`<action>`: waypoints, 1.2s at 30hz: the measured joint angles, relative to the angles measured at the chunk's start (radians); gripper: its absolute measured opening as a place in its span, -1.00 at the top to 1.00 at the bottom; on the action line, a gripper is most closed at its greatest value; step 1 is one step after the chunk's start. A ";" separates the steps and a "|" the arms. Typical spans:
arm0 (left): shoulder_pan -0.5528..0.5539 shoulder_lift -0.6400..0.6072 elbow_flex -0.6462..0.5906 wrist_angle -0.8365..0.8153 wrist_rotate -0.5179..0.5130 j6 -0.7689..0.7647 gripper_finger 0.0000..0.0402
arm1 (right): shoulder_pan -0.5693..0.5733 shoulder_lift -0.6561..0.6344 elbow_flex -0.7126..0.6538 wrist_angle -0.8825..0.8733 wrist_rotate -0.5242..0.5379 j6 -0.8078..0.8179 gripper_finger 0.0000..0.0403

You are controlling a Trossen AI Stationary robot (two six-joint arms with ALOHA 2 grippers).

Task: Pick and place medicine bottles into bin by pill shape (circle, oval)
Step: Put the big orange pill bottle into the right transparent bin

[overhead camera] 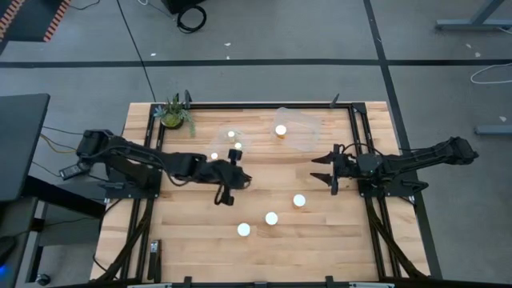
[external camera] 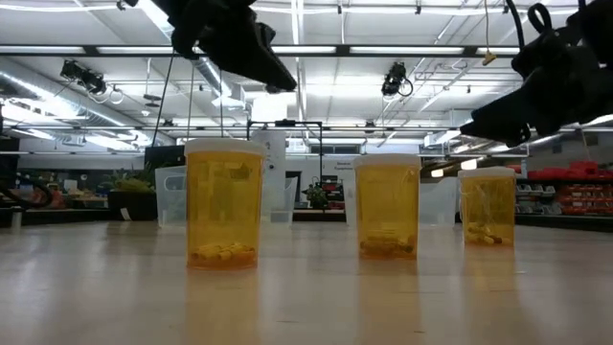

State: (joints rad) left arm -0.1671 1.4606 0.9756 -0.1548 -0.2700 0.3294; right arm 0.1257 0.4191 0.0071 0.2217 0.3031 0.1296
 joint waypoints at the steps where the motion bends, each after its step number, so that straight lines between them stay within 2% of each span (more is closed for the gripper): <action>1: 0.005 -0.019 -0.018 0.028 0.012 -0.006 0.84 | 0.000 0.000 0.000 0.009 0.000 0.012 -0.28; 7: 0.014 -0.103 -0.129 0.232 0.090 -0.057 0.80 | 0.000 -0.001 0.000 0.047 0.000 0.119 -0.28; 15: 0.013 -0.172 -0.271 0.410 0.092 -0.091 0.80 | 0.000 0.004 0.000 0.062 0.004 0.183 -0.28; 20: 0.011 -0.197 -0.346 0.498 0.094 -0.102 0.80 | 0.002 0.030 0.015 0.073 -0.032 0.177 -0.28; 23: 0.011 -0.207 -0.386 0.578 0.092 -0.109 0.80 | 0.002 0.069 0.045 0.075 -0.033 0.175 -0.28; 29: 0.011 -0.246 -0.445 0.598 0.092 -0.114 0.80 | 0.002 0.211 0.134 0.054 -0.028 0.163 -0.28; 36: 0.011 -0.327 -0.498 0.603 0.091 -0.115 0.81 | 0.002 0.420 0.298 -0.057 -0.039 0.157 -0.28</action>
State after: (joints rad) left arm -0.1562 1.1334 0.4774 0.4484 -0.1787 0.2146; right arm 0.1276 0.8386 0.3047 0.1647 0.2639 0.2871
